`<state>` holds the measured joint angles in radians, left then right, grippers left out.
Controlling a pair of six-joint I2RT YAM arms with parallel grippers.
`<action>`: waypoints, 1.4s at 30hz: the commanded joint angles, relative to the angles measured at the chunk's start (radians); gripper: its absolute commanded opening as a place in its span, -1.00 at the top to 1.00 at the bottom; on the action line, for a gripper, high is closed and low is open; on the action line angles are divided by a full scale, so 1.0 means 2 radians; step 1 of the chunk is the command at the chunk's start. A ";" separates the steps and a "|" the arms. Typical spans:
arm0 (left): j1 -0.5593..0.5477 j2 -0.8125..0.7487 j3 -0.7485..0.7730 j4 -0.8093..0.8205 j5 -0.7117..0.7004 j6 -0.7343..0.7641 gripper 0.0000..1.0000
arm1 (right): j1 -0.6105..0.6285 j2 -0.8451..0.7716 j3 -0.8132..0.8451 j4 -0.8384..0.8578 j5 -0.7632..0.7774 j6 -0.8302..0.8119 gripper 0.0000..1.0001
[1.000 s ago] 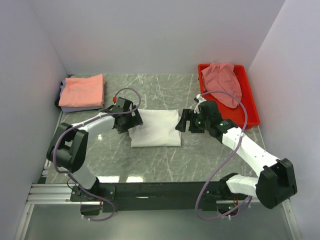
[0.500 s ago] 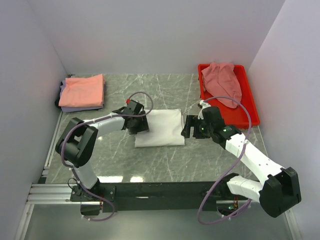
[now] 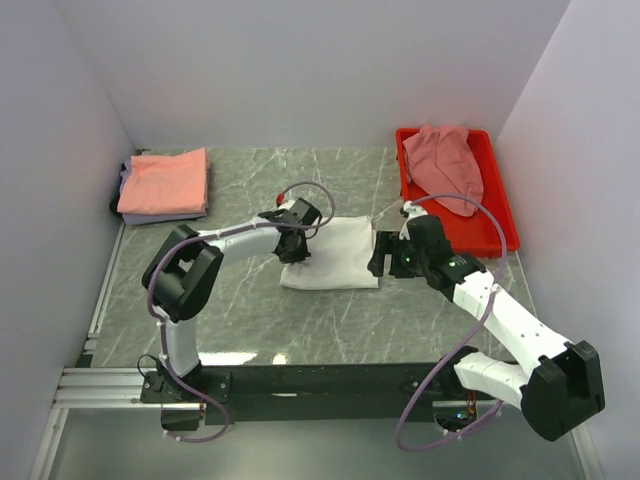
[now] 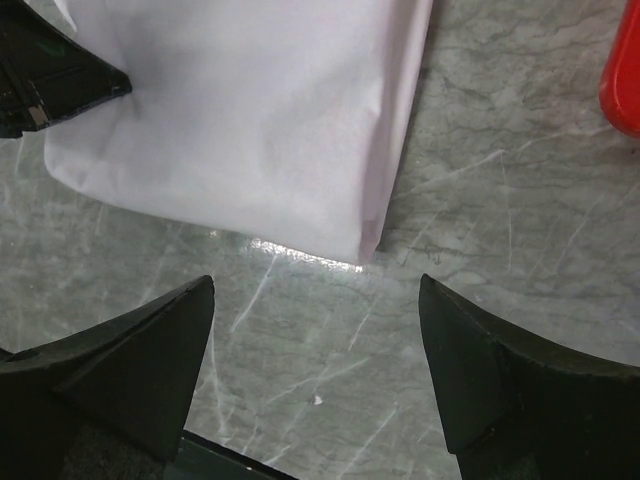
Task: Fold and stack the t-shirts
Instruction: Neatly place the folded tshirt to the corner
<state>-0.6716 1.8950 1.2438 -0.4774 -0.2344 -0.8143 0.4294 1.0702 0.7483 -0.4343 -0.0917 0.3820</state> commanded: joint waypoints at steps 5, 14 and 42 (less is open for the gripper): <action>-0.001 0.053 0.071 -0.097 -0.118 0.022 0.99 | -0.005 -0.019 -0.016 0.016 0.024 -0.002 -0.79; 0.044 0.003 0.098 -0.012 -0.260 0.211 0.99 | -0.006 -0.027 -0.017 0.012 0.037 -0.001 -0.79; 0.235 -0.049 0.154 0.204 -0.240 0.637 0.99 | -0.024 -0.004 -0.008 0.002 0.073 -0.004 -0.81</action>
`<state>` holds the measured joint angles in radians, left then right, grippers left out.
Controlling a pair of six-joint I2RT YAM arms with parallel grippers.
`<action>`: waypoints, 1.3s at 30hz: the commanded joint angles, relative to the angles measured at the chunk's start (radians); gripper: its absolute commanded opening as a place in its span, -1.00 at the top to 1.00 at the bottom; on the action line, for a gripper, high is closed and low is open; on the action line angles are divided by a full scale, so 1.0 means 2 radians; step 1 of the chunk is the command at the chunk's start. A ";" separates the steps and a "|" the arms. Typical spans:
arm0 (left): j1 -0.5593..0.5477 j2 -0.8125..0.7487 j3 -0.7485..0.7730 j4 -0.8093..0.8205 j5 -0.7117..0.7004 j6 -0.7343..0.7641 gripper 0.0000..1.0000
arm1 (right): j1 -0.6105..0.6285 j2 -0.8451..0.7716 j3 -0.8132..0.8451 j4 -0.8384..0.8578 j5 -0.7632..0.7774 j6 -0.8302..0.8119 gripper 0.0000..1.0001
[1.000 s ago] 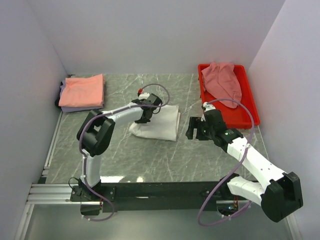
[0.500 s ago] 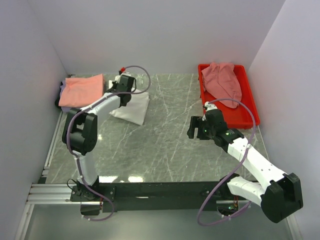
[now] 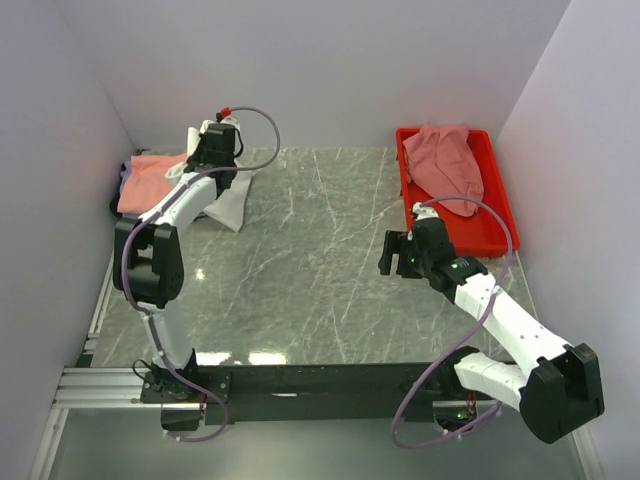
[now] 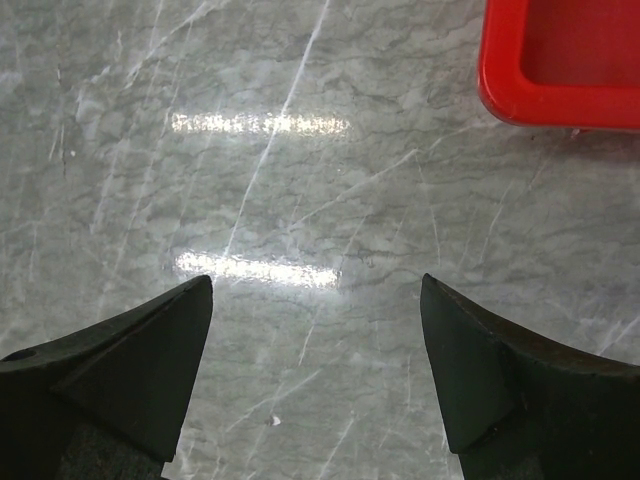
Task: Fold and stack the t-shirts
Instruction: Neatly place the folded tshirt to the corner
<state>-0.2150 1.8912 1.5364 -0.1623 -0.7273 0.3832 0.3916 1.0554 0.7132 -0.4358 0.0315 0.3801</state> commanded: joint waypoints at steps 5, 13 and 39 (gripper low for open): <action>0.009 -0.072 0.019 0.048 0.023 0.045 0.99 | -0.007 0.013 0.008 0.004 0.017 0.000 -0.81; 0.009 -0.122 0.013 0.037 0.058 0.041 0.99 | -0.011 0.007 0.006 0.005 0.024 0.004 -0.81; 0.106 -0.047 0.072 -0.003 0.124 -0.039 0.99 | -0.019 0.010 0.009 -0.002 0.042 0.005 -0.81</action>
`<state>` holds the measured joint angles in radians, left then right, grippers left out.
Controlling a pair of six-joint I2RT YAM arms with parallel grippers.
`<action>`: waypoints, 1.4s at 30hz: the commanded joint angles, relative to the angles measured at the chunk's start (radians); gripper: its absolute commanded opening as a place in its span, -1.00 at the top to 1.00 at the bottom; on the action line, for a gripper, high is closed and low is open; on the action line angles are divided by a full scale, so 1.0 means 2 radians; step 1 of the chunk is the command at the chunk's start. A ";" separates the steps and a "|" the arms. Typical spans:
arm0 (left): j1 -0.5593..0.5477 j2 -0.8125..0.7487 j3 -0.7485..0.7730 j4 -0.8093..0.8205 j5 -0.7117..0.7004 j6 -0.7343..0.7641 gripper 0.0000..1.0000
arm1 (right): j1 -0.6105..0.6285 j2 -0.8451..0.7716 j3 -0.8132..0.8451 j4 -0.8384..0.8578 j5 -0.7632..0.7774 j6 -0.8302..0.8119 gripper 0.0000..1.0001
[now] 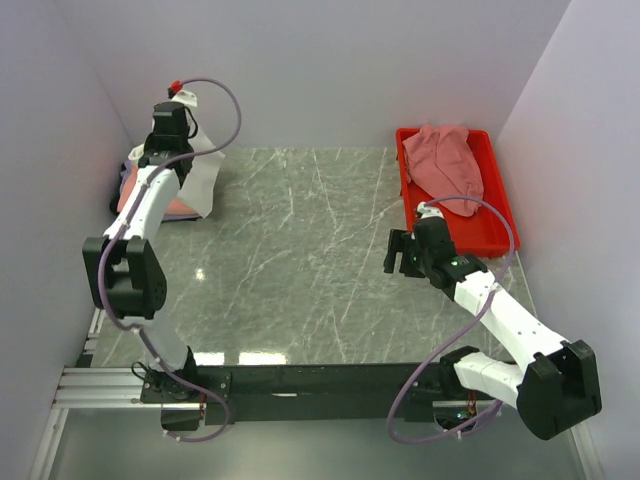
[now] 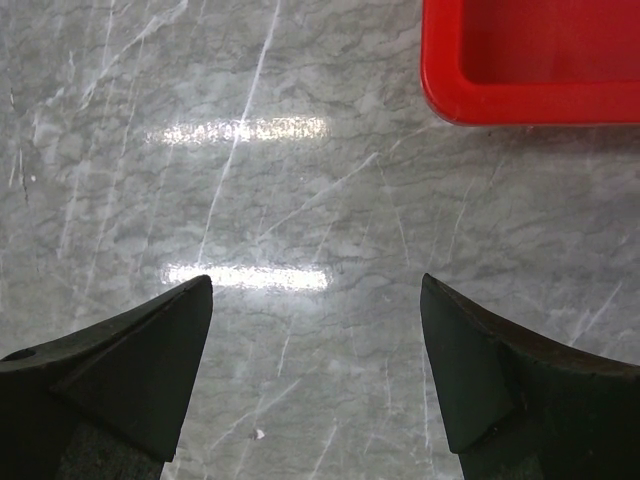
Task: Fold and stack the t-shirts
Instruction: Neatly place the folded tshirt to the corner, then reset both grippers
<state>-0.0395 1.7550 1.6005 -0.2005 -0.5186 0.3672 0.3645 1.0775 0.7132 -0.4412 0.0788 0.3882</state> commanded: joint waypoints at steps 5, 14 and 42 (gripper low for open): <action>0.060 0.099 0.099 -0.016 0.025 -0.077 0.99 | -0.010 0.013 0.015 -0.003 0.027 0.000 -0.82; 0.119 0.155 0.138 -0.031 0.048 -0.128 0.99 | -0.014 0.025 0.019 -0.008 0.040 -0.002 -0.81; 0.165 0.158 0.152 -0.079 0.067 -0.209 -0.99 | -0.027 0.046 0.025 -0.012 0.038 -0.005 -0.82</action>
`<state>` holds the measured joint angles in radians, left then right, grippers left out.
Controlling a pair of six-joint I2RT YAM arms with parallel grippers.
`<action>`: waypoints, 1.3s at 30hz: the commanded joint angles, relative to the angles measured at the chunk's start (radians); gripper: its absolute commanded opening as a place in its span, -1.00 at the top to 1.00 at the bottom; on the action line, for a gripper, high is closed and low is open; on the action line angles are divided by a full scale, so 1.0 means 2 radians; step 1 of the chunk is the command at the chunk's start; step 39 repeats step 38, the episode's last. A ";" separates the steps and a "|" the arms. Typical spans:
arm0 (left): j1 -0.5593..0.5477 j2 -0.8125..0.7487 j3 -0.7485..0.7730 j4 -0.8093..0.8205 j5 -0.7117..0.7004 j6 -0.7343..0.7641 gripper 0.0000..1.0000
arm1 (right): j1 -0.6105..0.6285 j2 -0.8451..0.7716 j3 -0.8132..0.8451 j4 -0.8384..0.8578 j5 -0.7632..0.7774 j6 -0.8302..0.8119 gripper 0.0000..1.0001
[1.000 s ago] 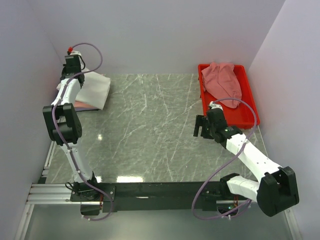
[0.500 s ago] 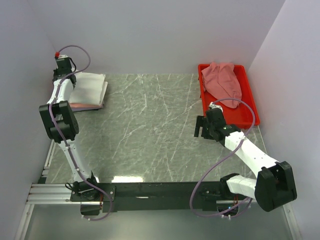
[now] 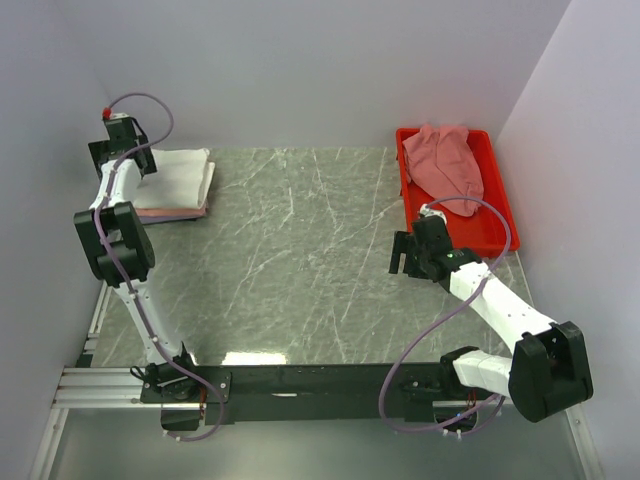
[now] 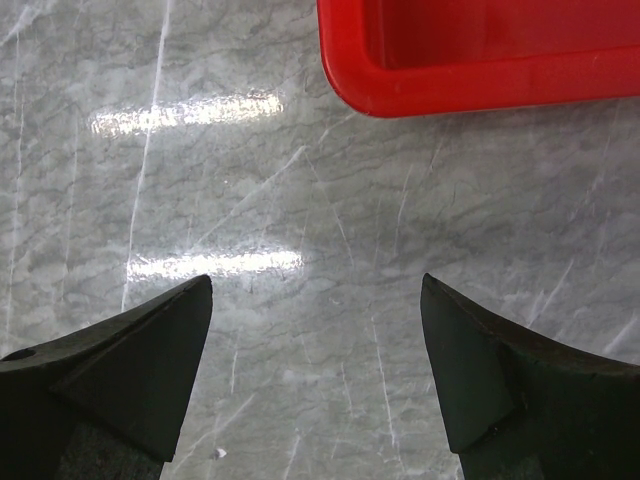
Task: Fold and stack the t-shirts
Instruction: Reset both grippers
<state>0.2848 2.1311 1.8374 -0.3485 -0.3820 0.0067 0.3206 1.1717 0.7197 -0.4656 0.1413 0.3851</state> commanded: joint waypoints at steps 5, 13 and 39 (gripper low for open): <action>-0.002 -0.077 0.032 -0.013 0.018 -0.046 -0.99 | -0.004 -0.008 0.022 0.002 0.000 -0.003 -0.81; -0.027 -0.192 0.041 -0.058 0.110 -0.163 -0.99 | -0.005 -0.048 0.021 0.019 -0.037 -0.002 -0.82; -0.263 -0.695 -0.537 -0.024 -0.032 -0.407 -0.99 | -0.004 -0.330 -0.104 0.101 -0.016 0.055 -0.89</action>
